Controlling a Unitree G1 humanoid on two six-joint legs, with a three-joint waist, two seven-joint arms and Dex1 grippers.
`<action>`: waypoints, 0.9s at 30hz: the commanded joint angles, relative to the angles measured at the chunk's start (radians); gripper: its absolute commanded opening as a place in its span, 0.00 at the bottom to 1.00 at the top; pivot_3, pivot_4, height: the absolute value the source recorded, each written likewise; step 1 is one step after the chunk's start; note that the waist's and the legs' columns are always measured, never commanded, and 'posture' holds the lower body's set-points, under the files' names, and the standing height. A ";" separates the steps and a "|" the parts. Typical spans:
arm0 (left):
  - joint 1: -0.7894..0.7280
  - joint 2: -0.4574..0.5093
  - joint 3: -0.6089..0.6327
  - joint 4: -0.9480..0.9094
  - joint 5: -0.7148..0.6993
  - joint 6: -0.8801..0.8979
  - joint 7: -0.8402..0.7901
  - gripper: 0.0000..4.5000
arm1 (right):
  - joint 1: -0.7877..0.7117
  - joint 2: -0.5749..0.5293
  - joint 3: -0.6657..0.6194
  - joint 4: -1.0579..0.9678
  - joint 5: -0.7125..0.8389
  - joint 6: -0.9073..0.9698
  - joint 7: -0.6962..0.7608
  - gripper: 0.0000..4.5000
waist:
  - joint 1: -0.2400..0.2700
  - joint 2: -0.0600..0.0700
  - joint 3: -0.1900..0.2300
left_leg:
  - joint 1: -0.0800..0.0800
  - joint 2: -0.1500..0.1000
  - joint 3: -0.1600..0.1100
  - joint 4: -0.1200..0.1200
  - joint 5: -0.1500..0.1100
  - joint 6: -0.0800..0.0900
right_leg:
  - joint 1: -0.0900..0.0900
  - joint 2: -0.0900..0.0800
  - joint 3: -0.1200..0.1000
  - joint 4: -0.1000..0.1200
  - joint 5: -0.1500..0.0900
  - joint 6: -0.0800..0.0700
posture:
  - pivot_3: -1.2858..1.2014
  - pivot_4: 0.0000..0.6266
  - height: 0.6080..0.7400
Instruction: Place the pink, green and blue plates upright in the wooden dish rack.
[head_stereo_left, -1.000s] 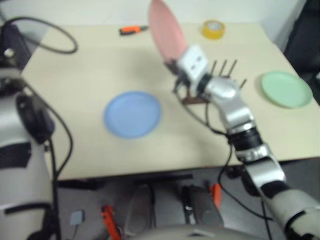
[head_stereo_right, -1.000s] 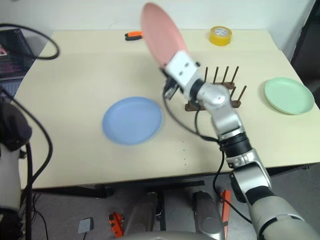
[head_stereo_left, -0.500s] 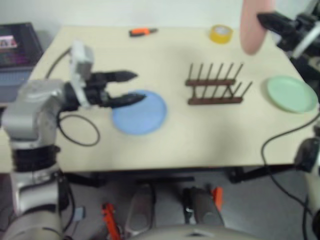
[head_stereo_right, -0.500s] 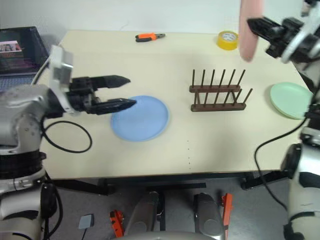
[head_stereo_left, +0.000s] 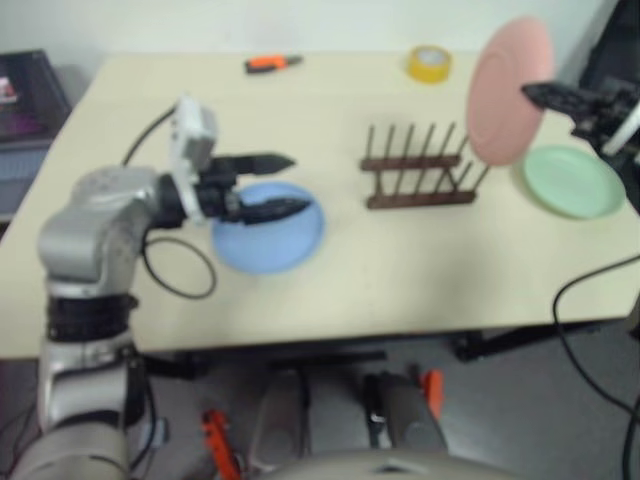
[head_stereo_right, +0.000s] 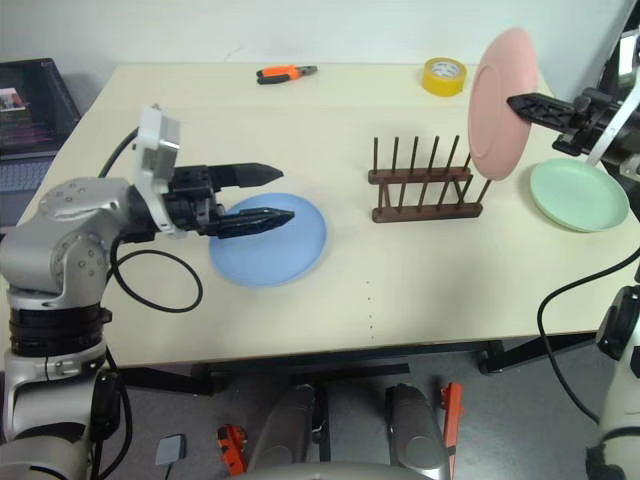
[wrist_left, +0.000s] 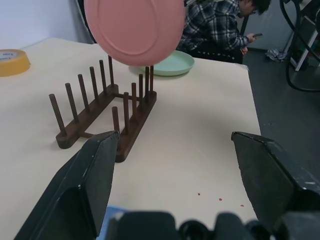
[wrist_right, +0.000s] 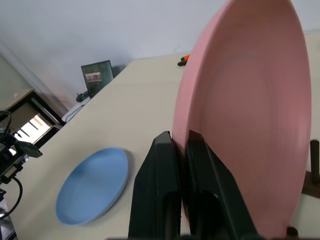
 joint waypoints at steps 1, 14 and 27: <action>-0.030 0.010 0.020 -0.036 -0.037 -0.003 0.017 0.88 | -0.034 -0.024 -0.011 0.012 -0.015 -0.032 0.014 0.00 | 0.000 0.000 0.000 | 0.000 0.000 0.000 0.000 0.000 0.000 | 0.000 -0.001 0.000 0.000 0.000 0.000 | 0.52 0.24 1.00; -0.016 0.033 0.014 -0.054 -0.056 -0.009 0.048 0.89 | -0.075 0.007 0.002 0.117 -0.094 -0.112 -0.040 0.06 | 0.001 0.000 0.000 | -0.001 0.000 0.000 -0.001 0.000 0.000 | 0.000 -0.002 0.000 -0.003 0.000 0.001 | 0.52 0.24 1.00; -0.012 0.090 0.040 -0.014 -0.036 -0.030 0.051 0.89 | -0.116 0.039 -0.005 0.095 -0.148 -0.290 -0.102 0.79 | 0.000 0.000 0.000 | -0.002 0.000 0.001 -0.004 0.000 0.000 | 0.000 -0.001 0.000 -0.009 0.002 0.004 | 0.52 0.24 1.00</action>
